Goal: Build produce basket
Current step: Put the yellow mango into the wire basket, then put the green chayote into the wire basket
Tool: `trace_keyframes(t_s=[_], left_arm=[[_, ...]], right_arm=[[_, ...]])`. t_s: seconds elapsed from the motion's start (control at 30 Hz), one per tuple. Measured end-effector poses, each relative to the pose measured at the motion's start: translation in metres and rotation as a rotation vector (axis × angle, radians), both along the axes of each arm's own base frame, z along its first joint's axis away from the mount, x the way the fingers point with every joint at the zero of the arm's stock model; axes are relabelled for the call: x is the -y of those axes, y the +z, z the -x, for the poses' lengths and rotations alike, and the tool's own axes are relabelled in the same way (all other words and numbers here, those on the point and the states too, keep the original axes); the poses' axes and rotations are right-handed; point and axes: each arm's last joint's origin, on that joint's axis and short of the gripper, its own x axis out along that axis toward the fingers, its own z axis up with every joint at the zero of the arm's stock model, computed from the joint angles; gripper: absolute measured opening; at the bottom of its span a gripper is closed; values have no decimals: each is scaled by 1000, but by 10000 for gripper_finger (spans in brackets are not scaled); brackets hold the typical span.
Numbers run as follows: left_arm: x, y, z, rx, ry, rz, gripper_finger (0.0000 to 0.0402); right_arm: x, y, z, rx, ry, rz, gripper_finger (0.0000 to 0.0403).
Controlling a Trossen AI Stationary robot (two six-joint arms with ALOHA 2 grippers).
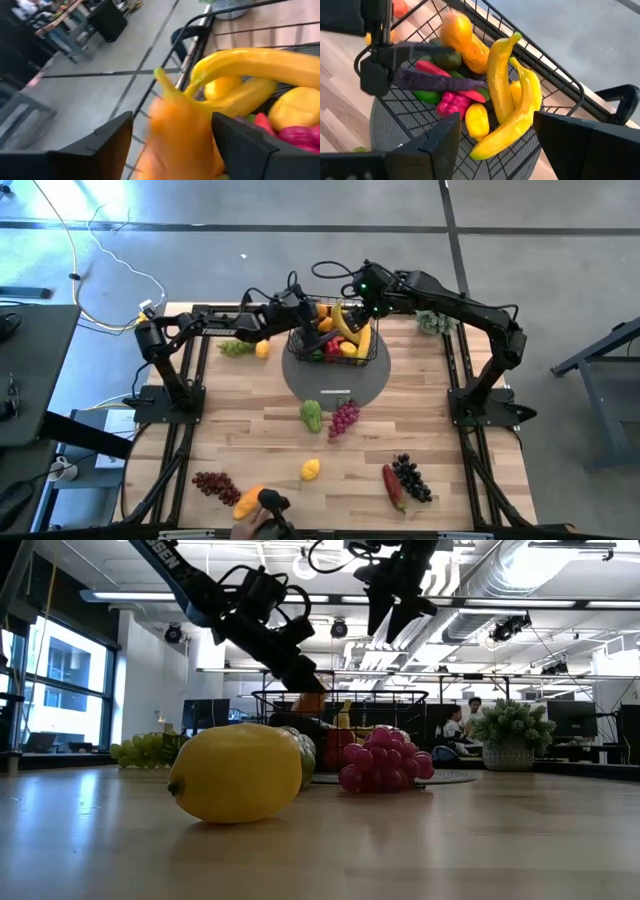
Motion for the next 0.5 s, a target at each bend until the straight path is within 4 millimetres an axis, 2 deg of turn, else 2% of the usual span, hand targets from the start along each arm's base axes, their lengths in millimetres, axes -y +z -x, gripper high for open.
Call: trace_keyframes(t_s=[0.17, 0.37, 0.5], left_arm=[[-1, 7, -3, 3, 83, -35, 286], [-5, 29, -11, 28, 71, -37, 285], [-8, 44, -14, -29, 83, -4, 285]], right_arm=[[0, 0, 0, 4, -16, -10, 231], [-1, 0, 0, 5, -17, -12, 231], [-4, 0, -2, 11, -9, -22, 231]])
